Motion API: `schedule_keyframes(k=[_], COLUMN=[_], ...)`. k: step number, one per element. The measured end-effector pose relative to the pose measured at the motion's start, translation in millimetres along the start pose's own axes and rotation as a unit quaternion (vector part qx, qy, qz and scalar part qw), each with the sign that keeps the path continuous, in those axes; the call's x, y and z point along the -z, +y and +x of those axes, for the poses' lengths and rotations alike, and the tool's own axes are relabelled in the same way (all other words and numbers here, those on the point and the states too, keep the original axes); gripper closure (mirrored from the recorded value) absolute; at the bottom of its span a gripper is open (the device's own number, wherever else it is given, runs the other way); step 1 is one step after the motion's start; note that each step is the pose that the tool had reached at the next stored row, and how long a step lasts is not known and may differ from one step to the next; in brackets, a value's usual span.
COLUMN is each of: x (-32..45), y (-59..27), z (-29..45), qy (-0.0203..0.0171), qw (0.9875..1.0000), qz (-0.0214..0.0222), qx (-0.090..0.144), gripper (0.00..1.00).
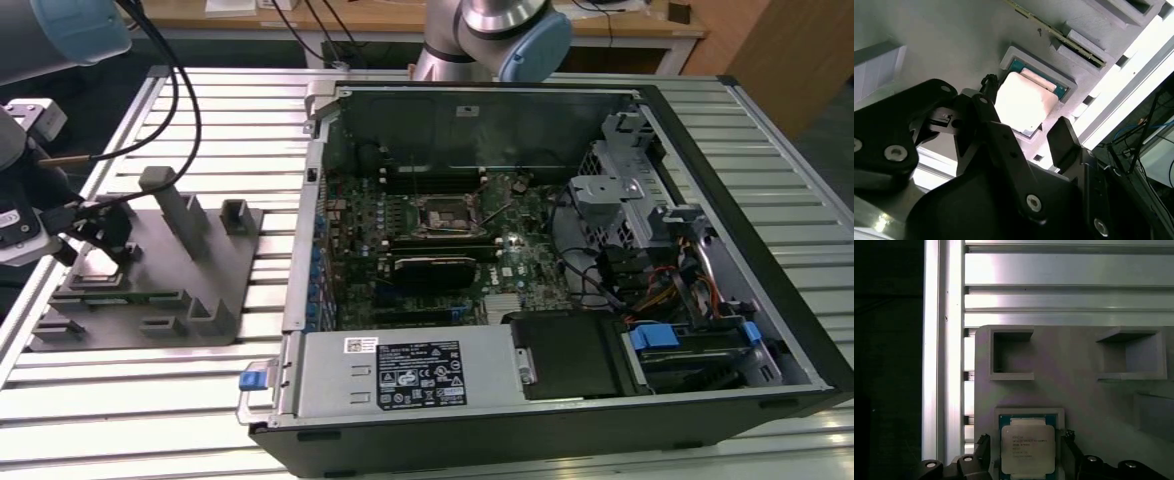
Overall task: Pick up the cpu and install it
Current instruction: 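Pick up the cpu and move it towards the insertion slot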
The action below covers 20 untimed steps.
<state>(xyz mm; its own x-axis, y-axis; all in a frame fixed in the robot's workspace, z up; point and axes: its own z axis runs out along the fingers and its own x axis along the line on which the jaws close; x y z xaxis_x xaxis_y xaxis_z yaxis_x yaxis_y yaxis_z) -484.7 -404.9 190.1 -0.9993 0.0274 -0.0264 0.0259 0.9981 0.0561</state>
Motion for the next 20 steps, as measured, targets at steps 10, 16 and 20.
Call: schedule_keyframes(k=[10, 16, 20], x=[-4.7, -7.5, -8.7], y=[-0.2, -0.3, -0.4], z=[-1.7, -1.7, -1.6], qy=[0.0009, 0.0009, 0.0009], qw=[0.9999, 0.9999, 0.9999], qz=[0.0006, 0.0006, 0.0006], qx=[0.017, 0.017, 0.017], gripper=[0.34, 0.34, 0.34])
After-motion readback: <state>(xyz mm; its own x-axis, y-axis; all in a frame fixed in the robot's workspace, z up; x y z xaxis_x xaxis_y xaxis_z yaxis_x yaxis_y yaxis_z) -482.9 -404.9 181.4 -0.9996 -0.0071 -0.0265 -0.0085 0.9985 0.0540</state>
